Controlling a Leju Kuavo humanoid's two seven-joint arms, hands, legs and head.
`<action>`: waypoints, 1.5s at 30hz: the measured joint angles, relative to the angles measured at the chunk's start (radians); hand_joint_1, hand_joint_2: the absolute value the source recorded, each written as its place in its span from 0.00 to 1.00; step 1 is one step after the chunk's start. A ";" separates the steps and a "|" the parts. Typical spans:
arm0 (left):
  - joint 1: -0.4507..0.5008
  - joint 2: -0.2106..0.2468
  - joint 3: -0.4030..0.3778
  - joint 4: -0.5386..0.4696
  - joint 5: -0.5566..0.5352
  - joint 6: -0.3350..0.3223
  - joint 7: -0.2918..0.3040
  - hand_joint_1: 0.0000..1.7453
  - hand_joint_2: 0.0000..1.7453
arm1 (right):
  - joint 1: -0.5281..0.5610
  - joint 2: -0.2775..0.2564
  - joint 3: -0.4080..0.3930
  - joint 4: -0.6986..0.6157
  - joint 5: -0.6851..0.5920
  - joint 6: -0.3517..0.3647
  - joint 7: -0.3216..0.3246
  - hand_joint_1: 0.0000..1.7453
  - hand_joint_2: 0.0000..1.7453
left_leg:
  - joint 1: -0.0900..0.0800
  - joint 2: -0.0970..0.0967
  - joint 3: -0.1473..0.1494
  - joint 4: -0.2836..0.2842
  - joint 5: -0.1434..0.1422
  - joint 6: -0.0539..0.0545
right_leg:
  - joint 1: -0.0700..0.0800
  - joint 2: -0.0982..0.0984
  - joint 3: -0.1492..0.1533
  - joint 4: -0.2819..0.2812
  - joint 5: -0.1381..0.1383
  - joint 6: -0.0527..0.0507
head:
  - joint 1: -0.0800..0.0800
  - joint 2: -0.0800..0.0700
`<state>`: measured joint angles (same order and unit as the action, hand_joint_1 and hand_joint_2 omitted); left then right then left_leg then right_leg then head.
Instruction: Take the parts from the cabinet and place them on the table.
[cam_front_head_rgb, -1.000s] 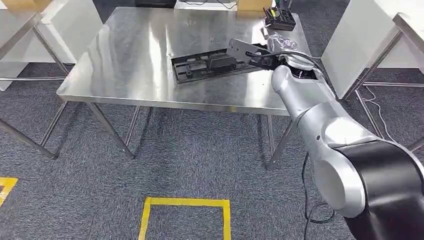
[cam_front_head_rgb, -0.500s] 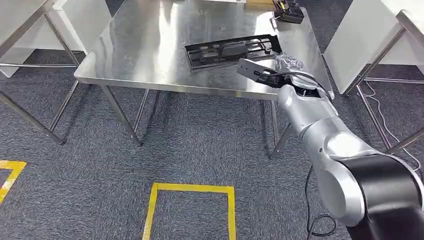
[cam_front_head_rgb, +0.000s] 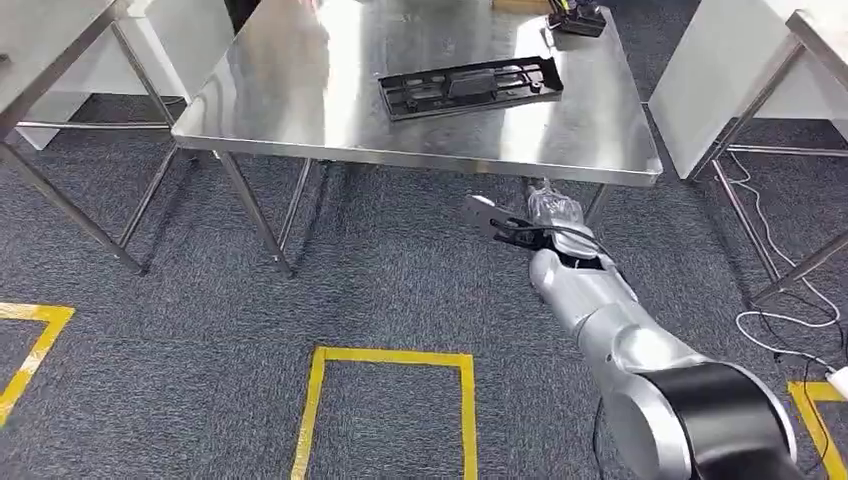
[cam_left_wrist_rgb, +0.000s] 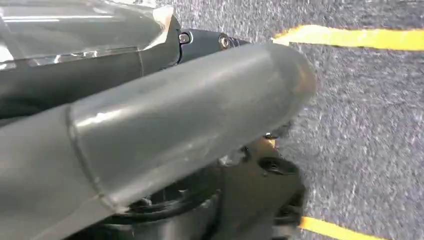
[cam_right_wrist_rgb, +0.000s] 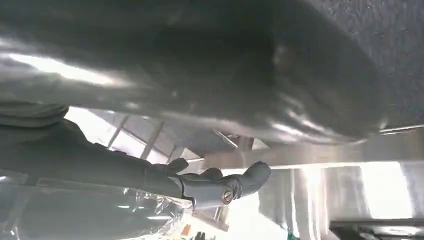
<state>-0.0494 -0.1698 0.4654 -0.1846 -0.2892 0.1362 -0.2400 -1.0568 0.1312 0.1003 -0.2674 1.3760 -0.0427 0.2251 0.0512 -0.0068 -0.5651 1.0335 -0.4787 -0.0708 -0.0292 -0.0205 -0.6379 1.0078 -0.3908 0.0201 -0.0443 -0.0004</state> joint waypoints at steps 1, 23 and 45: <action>-0.001 0.003 0.001 0.000 0.000 0.000 0.000 0.00 0.00 | 0.002 0.001 0.000 0.000 0.000 0.000 0.000 0.00 0.00 | 0.001 0.000 -0.018 0.013 0.005 0.020 | 0.003 0.001 -0.004 0.005 0.005 0.007 | 0.006 0.000; 0.000 0.004 0.032 -0.003 -0.005 0.016 0.011 0.00 0.00 | 0.407 -0.027 -0.126 0.025 -0.118 -0.261 -0.012 0.00 1.00 | -0.026 0.004 -0.226 0.132 -0.002 0.062 | 0.017 0.003 0.124 -0.025 -0.091 -0.044 | 0.016 0.000; -0.021 0.015 0.028 -0.009 -0.100 -0.027 0.006 0.00 0.00 | 0.811 -0.068 -0.403 0.052 -0.338 -0.234 -0.093 0.00 1.00 | -0.037 0.011 -0.150 0.002 0.122 0.100 | 0.013 0.016 0.124 0.155 -0.119 0.040 | 0.026 0.000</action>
<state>-0.0706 -0.1549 0.4936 -0.1934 -0.3887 0.1091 -0.2339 -0.2454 0.0629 -0.3026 -0.2152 1.0380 -0.2769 0.1316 0.0145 0.0041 -0.7147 1.0360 -0.3569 0.0295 -0.0163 -0.0042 -0.5143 1.1631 -0.5099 0.0596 -0.0187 -0.0004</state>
